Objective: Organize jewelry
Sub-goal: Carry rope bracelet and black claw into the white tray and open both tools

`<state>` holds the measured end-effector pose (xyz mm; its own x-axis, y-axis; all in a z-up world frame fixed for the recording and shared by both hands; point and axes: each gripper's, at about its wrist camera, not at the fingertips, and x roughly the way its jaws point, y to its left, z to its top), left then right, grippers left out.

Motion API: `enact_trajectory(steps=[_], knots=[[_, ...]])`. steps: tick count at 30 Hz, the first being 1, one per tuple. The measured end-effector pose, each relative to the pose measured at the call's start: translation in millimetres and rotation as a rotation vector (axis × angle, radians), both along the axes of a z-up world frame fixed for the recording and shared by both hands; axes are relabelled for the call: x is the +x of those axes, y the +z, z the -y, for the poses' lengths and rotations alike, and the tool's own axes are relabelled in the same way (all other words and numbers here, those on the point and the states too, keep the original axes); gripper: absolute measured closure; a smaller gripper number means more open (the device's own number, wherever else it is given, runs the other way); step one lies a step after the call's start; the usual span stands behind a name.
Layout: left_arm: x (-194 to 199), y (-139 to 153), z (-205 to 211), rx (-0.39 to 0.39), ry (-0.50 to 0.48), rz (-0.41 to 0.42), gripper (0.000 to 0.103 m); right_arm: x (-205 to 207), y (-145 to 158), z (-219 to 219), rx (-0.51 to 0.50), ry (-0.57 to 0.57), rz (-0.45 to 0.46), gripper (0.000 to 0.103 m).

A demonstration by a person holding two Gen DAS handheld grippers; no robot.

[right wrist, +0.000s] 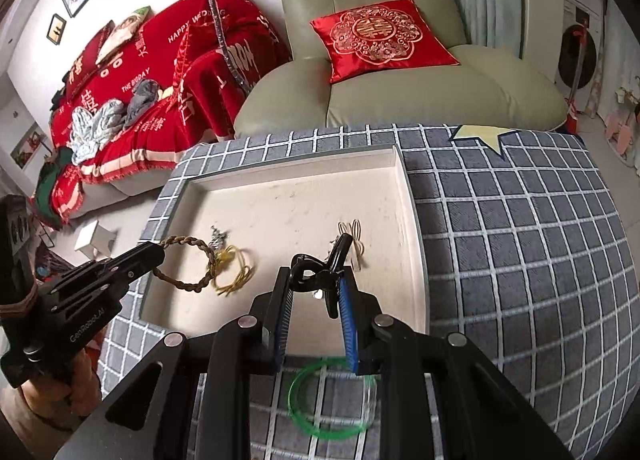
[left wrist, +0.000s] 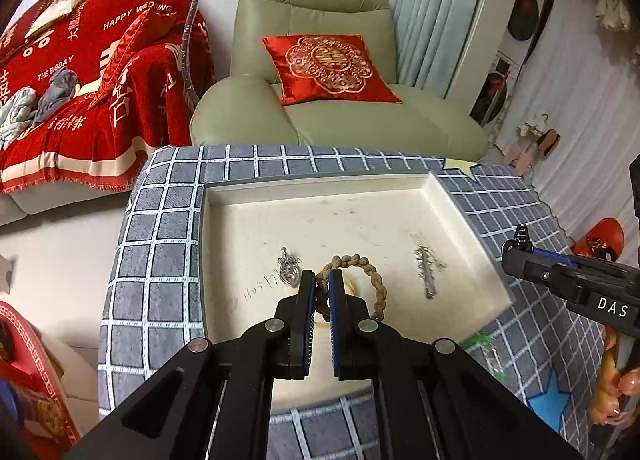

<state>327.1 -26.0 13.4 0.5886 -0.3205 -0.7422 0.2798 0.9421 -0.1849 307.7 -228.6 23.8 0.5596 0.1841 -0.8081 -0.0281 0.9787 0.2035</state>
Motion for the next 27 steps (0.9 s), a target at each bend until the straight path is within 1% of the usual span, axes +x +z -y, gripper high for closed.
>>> enact_trajectory(steps=[5, 12, 19, 27], knots=[[11.8, -15.8, 4.4, 0.020, 0.007, -0.028, 0.080, 15.3, -18.7, -0.1, 0.000, -0.006, -0.027, 0.078], [19.9, -36.2, 10.5, 0.067, 0.006, -0.049, 0.080, 27.7, -44.0, -0.7, -0.031, -0.005, -0.062, 0.078], [20.2, -45.9, 16.1, 0.106, -0.001, -0.054, 0.080, 33.6, -61.5, 3.1, -0.029, -0.018, -0.092, 0.078], [18.8, -50.6, 21.8, 0.159, -0.004, -0.043, 0.080, 34.0, -73.4, 2.9, -0.019, -0.019, -0.116, 0.078]])
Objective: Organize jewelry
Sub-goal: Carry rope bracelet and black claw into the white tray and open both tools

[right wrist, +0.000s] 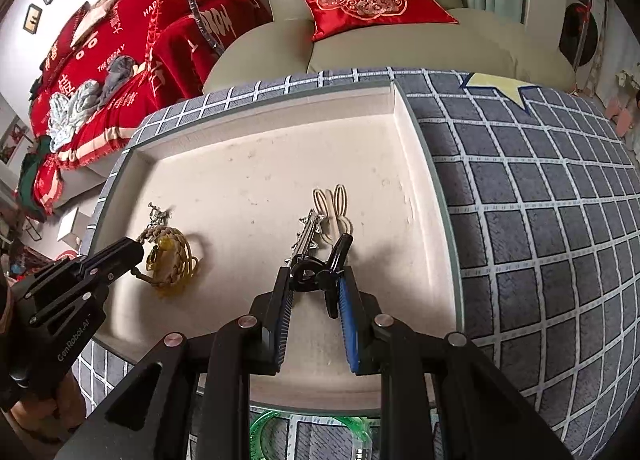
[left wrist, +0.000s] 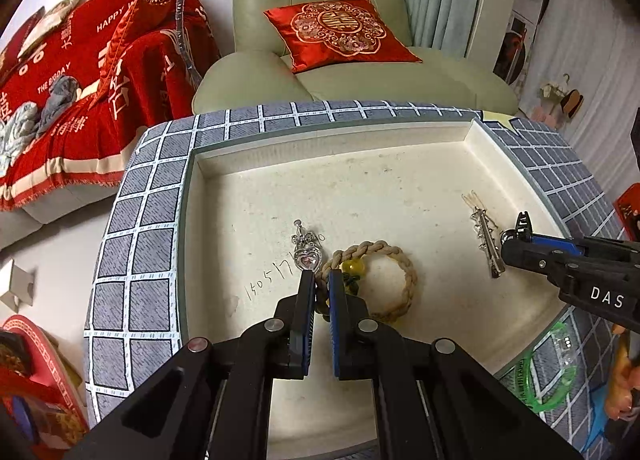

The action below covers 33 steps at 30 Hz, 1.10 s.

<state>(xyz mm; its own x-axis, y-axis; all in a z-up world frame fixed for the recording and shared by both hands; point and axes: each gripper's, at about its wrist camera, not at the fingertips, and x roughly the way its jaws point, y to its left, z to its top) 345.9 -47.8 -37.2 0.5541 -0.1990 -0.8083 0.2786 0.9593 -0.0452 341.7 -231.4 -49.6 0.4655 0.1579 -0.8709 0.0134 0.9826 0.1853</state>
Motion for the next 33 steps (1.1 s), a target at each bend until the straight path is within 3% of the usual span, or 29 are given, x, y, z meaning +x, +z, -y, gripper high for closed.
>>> enact_trajectory(steps=[8, 10, 11, 14, 21, 33], knots=[[-3.3, -2.9, 5.4, 0.040, 0.001, 0.001, 0.080, 0.2, -5.9, -3.4, -0.015, 0.005, -0.013, 0.077], [-4.0, -2.9, 5.7, 0.043, 0.003, 0.000, 0.080, 0.3, -6.0, -3.0, -0.013, 0.002, -0.015, 0.068], [-3.7, -3.0, 5.2, 0.044, 0.005, -0.001, 0.080, 1.3, -5.3, -3.8, -0.012, 0.001, -0.015, 0.053], [-3.8, -3.2, 4.5, 0.050, 0.014, -0.006, 0.080, 0.3, -1.4, -5.7, -0.005, 0.009, -0.001, 0.040], [-5.8, -0.9, 2.5, 0.051, 0.032, -0.007, 0.080, -10.9, 17.2, -1.4, 0.064, -0.016, 0.048, 0.034], [-10.0, 16.0, -5.7, 0.024, 0.053, 0.026, 0.080, -49.2, 54.5, 7.1, 0.118, -0.054, 0.143, 0.033]])
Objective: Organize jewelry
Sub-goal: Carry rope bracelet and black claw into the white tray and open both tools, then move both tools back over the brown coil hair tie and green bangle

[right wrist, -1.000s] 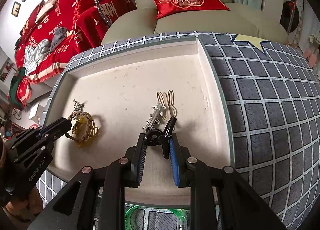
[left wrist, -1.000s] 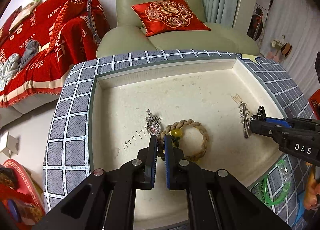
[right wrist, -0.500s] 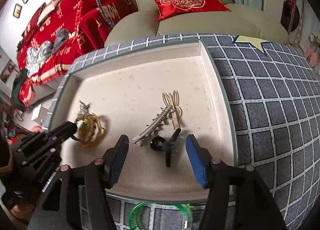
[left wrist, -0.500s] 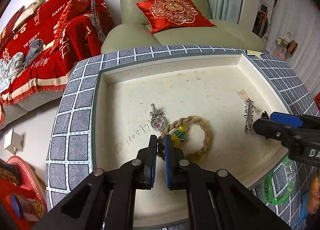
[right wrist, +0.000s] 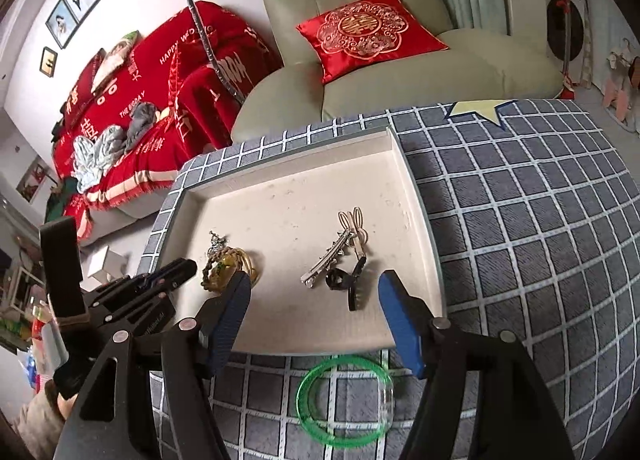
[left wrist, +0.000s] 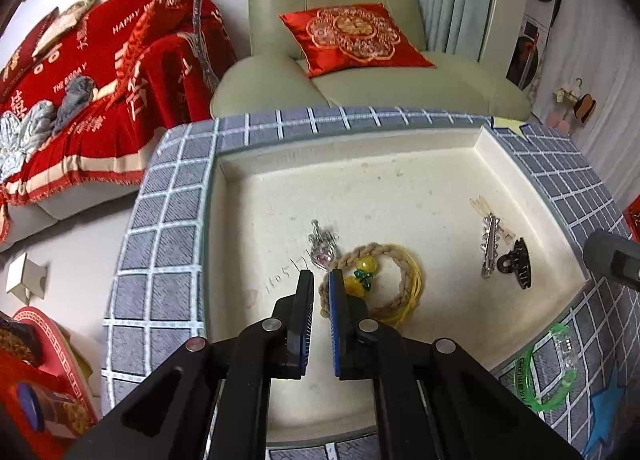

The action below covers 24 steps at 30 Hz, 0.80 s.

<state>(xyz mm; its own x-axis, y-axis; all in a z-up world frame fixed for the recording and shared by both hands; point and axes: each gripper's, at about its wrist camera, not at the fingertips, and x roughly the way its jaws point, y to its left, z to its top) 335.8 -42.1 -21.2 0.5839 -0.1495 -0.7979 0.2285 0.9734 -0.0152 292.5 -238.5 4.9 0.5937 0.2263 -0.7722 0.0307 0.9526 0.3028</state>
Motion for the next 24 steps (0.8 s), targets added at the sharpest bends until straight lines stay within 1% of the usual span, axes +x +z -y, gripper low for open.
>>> enact_trajectory(steps=[6, 7, 8, 9, 10, 11, 13, 14, 15, 17, 19, 24], knots=[[-6.9, 14.9, -6.5, -0.021, 0.015, 0.028, 0.079, -16.3, 1.4, 7.3, -0.017, -0.031, 0.006, 0.031], [-8.3, 17.8, -7.4, -0.029, 0.016, 0.029, 0.060, -19.2, 2.0, 8.3, -0.031, -0.040, 0.004, 0.029], [-10.0, 19.7, -8.6, -0.033, 0.022, 0.031, 0.001, -21.8, 3.1, 9.5, -0.041, -0.049, 0.006, 0.025], [-12.8, 23.5, -9.8, -0.031, 0.042, 0.049, 0.000, -24.2, 4.6, 10.7, -0.050, -0.059, 0.010, 0.024], [-15.9, 26.5, -9.7, -0.029, 0.054, 0.091, 0.000, -25.9, 6.4, 12.4, -0.057, -0.070, 0.015, 0.024], [-16.8, 27.6, -8.1, -0.016, 0.049, 0.094, 0.000, -27.5, 7.4, 13.8, -0.061, -0.078, 0.019, 0.024], [-17.7, 28.4, -7.2, -0.016, 0.048, 0.091, 0.000, -29.9, 10.1, 17.6, -0.069, -0.102, 0.027, 0.022], [-20.6, 30.2, -8.4, -0.015, 0.053, 0.098, 0.000, -31.2, 11.1, 19.3, -0.069, -0.113, 0.030, 0.016], [-24.6, 32.9, -9.2, -0.012, 0.056, 0.111, 0.000, -32.8, 11.5, 21.1, -0.063, -0.123, 0.034, 0.013], [-34.6, 40.1, -12.6, 0.006, 0.060, 0.140, 0.000, -37.2, 11.2, 21.7, -0.052, -0.131, 0.040, 0.013], [-47.2, 45.4, -17.8, 0.015, 0.060, 0.167, 0.000, -42.8, 9.7, 18.7, -0.045, -0.127, 0.050, 0.000], [-78.4, 60.4, -35.8, 0.021, 0.079, 0.194, 0.000, -62.9, 8.7, 5.9, -0.029, -0.101, 0.088, 0.000]])
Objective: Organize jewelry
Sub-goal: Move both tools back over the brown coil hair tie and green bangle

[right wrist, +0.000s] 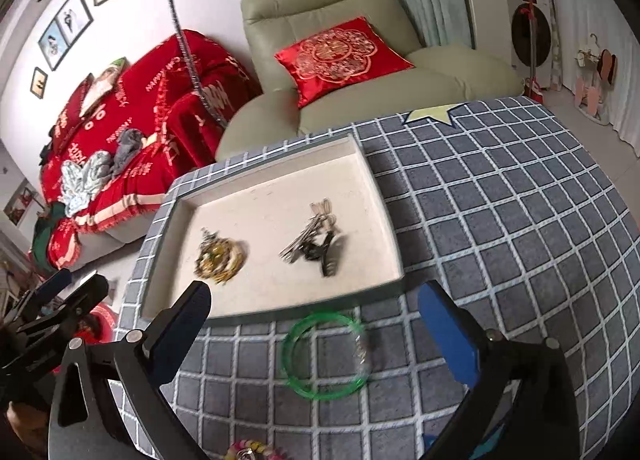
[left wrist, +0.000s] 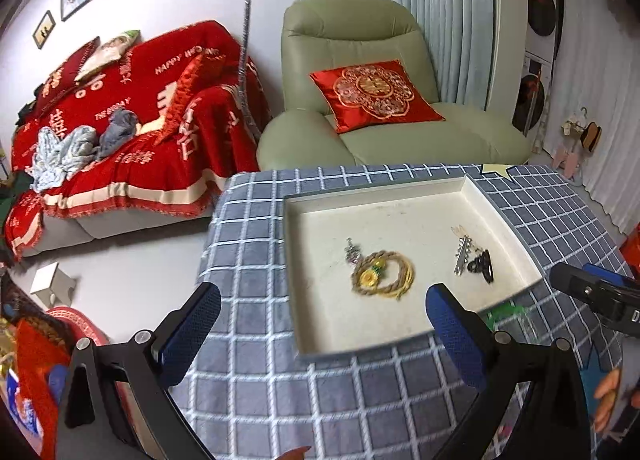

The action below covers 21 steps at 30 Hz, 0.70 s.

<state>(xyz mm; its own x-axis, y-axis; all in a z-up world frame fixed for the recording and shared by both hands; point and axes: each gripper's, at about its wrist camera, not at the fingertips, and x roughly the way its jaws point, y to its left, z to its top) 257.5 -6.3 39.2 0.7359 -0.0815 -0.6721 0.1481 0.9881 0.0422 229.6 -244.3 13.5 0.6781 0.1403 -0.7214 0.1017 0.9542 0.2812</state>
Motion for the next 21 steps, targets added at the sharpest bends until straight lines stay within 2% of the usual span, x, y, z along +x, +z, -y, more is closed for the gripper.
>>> enact_trajectory(steps=[4, 10, 18, 21], knots=[[-27.1, 9.1, -11.8, -0.013, 0.029, 0.015, 0.000, -13.1, -0.9, -9.7, 0.015, 0.024, -0.020, 0.000], [-56.3, 16.3, -16.1, -0.048, 0.017, -0.009, 0.000, -32.7, -3.0, -19.1, -0.005, 0.031, -0.038, 0.000], [-87.8, 10.7, 2.2, -0.023, -0.012, -0.014, 0.000, -52.8, -4.6, -7.7, 0.012, 0.022, -0.062, 0.000], [-94.3, 5.3, 9.5, -0.035, -0.027, -0.036, 0.000, -60.9, -4.2, -2.3, 0.005, 0.022, -0.064, 0.000]])
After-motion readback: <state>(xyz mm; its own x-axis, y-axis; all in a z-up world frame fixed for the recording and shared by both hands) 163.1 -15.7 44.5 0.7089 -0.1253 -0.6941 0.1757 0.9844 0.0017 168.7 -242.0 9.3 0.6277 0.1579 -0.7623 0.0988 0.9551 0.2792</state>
